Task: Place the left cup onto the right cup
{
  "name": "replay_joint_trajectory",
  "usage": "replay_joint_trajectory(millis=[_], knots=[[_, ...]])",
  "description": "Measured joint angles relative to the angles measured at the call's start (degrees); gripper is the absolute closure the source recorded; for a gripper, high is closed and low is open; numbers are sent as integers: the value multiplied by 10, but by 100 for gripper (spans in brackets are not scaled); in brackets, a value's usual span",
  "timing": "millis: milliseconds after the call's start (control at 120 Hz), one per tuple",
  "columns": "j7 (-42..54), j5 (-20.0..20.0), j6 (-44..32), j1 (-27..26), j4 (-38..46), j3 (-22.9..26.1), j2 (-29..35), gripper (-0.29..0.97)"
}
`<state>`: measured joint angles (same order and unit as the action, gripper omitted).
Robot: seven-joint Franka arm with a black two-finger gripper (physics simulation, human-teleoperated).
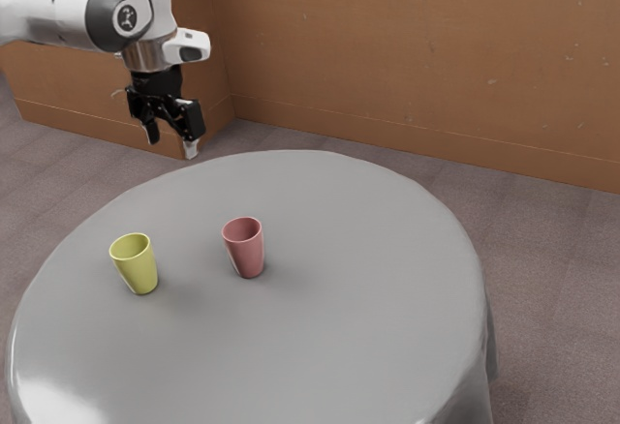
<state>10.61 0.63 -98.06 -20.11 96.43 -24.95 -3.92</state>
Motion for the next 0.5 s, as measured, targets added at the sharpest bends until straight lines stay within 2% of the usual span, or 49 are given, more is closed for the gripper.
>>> replay_joint_trajectory(millis=[292,500], knots=[[-16,-3,-76,76,103,20,11,2],[-24,-4,-133,107,150,21,11,2]])
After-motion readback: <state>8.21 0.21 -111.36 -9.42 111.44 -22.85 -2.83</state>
